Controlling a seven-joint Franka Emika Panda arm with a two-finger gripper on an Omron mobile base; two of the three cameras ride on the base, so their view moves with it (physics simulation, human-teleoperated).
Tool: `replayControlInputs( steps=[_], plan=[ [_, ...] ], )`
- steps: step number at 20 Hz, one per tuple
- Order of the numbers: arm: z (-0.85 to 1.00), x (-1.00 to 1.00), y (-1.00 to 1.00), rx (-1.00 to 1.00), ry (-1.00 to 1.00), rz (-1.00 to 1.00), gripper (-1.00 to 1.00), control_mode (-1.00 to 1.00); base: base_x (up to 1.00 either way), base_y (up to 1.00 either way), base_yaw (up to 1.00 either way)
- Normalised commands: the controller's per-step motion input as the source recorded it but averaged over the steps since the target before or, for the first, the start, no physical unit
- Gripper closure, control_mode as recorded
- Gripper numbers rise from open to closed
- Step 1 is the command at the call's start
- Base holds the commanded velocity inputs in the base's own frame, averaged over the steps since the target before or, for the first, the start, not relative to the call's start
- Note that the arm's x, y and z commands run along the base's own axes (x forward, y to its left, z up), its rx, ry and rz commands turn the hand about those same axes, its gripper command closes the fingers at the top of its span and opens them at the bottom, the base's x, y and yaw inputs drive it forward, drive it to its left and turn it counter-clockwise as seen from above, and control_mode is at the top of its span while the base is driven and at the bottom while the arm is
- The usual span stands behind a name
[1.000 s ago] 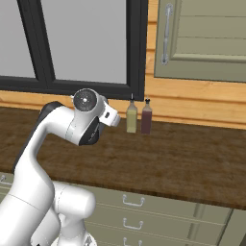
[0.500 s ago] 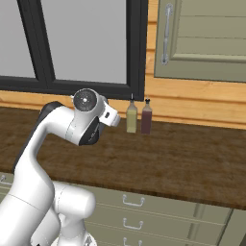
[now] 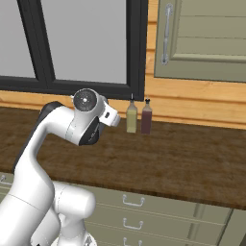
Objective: Start the toaster. Once the lever pops up, take the bread to the plate on the dining counter.
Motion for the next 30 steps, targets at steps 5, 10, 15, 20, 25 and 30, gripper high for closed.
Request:
replayControlInputs(
  steps=[5, 10, 15, 20, 25, 30],
  plan=[
    [0.00, 0.00, 0.00, 0.00, 0.00, 0.00, -1.00, -1.00, 0.00, 0.00, 0.00],
    [0.00, 0.00, 0.00, 0.00, 0.00, 0.00, -1.00, -1.00, 0.00, 0.00, 0.00],
    [0.00, 0.00, 0.00, 0.00, 0.00, 0.00, -1.00, -1.00, 0.00, 0.00, 0.00],
    [0.00, 0.00, 0.00, 0.00, 0.00, 0.00, -1.00, -1.00, 0.00, 0.00, 0.00],
    [0.00, 0.00, 0.00, 0.00, 0.00, 0.00, -1.00, -1.00, 0.00, 0.00, 0.00],
    [0.00, 0.00, 0.00, 0.00, 0.00, 0.00, -1.00, -1.00, 0.00, 0.00, 0.00]
  ],
)
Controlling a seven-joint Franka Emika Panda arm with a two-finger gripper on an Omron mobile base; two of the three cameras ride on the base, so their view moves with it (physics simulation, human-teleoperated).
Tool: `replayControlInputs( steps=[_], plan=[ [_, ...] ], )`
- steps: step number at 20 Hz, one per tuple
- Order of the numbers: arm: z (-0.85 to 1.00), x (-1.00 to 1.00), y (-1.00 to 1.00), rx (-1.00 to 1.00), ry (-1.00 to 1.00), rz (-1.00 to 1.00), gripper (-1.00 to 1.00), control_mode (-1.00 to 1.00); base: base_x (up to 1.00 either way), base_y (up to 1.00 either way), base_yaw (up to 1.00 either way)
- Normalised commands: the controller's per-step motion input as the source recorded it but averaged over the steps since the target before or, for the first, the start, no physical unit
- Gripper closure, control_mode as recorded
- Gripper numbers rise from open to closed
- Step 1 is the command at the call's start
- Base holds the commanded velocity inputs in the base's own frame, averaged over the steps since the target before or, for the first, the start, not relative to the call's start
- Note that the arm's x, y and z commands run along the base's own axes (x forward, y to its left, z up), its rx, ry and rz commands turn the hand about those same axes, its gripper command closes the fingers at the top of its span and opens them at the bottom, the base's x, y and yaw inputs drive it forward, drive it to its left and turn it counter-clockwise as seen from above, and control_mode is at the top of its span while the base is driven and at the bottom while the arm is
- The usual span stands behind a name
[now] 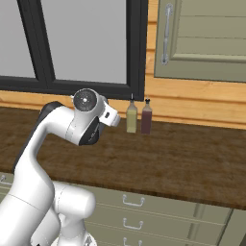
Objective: Start the toaster. Once the lever pops up, take the bread to the plate on the dining counter.
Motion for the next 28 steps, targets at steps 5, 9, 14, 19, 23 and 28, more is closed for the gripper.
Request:
replayControlInputs(
  steps=[5, 9, 14, 19, 23, 28],
  plan=[
    [0.00, 0.00, 0.00, 0.00, 0.00, 0.00, -1.00, -1.00, 0.00, 0.00, 0.00],
    [0.00, 0.00, 0.00, 0.00, 0.00, 0.00, -1.00, -1.00, 0.00, 0.00, 0.00],
    [0.00, 0.00, 0.00, 0.00, 0.00, 0.00, -1.00, -1.00, 0.00, 0.00, 0.00],
    [0.00, 0.00, 0.00, 0.00, 0.00, 0.00, -1.00, -1.00, 0.00, 0.00, 0.00],
    [0.00, 0.00, 0.00, 0.00, 0.00, 0.00, -1.00, -1.00, 0.00, 0.00, 0.00],
    [0.00, 0.00, 0.00, 0.00, 0.00, 0.00, -1.00, -1.00, 0.00, 0.00, 0.00]
  ],
)
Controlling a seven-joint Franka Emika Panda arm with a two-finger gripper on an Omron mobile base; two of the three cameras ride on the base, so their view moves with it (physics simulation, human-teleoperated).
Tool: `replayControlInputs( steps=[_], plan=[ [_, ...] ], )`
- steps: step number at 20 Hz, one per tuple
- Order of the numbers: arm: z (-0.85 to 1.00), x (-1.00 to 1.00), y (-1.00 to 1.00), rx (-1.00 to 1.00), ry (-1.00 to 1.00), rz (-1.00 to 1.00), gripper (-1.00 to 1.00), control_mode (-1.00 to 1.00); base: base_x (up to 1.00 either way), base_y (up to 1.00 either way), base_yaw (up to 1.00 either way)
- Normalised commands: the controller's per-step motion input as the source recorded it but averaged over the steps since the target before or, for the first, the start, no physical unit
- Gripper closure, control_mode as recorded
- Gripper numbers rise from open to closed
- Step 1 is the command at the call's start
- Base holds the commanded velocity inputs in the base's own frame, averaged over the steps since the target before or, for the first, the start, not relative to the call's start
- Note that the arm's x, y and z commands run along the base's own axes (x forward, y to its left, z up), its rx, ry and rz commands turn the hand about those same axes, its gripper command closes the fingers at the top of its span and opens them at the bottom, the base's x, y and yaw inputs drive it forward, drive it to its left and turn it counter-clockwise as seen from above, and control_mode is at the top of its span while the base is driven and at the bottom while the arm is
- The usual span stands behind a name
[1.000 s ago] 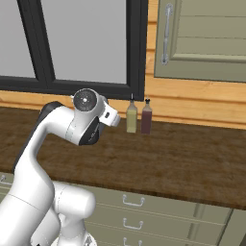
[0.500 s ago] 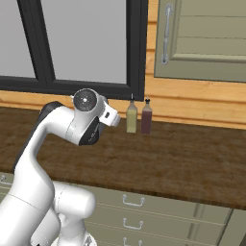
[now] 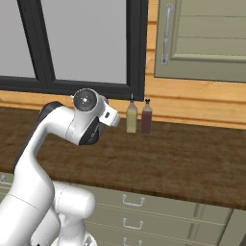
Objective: Start the toaster. Once the lever pops up, take the bread to the plate on the dining counter.
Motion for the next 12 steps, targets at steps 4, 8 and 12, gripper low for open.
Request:
replayControlInputs(
  steps=[4, 8, 12],
  plan=[
    [0.00, 0.00, 0.00, 0.00, 0.00, 0.00, -1.00, -1.00, 0.00, 0.00, 0.00],
    [0.00, 0.00, 0.00, 0.00, 0.00, 0.00, -1.00, -1.00, 0.00, 0.00, 0.00],
    [0.00, 0.00, 0.00, 0.00, 0.00, 0.00, -1.00, -1.00, 0.00, 0.00, 0.00]
  ],
)
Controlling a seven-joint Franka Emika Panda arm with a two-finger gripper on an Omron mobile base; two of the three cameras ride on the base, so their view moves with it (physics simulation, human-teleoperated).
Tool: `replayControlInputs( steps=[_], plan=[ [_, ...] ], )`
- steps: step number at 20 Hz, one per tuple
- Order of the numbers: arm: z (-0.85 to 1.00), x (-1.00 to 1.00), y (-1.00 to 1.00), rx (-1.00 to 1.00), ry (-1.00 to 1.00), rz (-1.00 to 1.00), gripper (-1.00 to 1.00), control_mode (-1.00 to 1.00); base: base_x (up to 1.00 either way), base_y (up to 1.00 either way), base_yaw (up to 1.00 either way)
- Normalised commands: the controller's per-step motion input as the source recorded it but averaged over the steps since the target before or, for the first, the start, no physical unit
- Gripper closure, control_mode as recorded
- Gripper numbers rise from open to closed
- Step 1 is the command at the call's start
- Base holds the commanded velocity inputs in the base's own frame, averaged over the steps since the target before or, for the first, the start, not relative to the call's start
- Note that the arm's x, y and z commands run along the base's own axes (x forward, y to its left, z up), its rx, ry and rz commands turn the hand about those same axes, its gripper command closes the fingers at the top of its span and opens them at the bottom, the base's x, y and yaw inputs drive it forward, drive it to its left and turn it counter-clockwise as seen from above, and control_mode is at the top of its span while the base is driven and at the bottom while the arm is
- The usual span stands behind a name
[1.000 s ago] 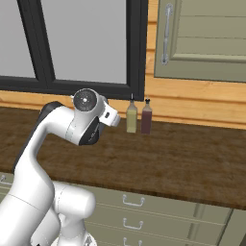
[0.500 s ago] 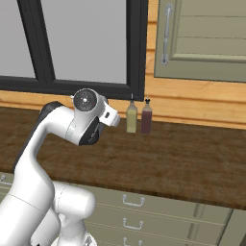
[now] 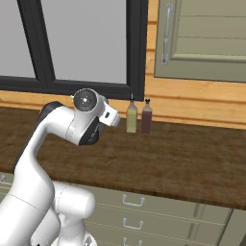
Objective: Start the toaster. Once the lever pops up, take the bread to the plate on the dining counter.
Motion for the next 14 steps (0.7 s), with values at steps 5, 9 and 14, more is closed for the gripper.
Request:
replayControlInputs(
  steps=[5, 9, 14],
  plan=[
    [0.00, 0.00, 0.00, 0.00, 0.00, 0.00, -1.00, -1.00, 0.00, 0.00, 0.00],
    [0.00, 0.00, 0.00, 0.00, 0.00, 0.00, -1.00, -1.00, 0.00, 0.00, 0.00],
    [0.00, 0.00, 0.00, 0.00, 0.00, 0.00, -1.00, -1.00, 0.00, 0.00, 0.00]
  ],
)
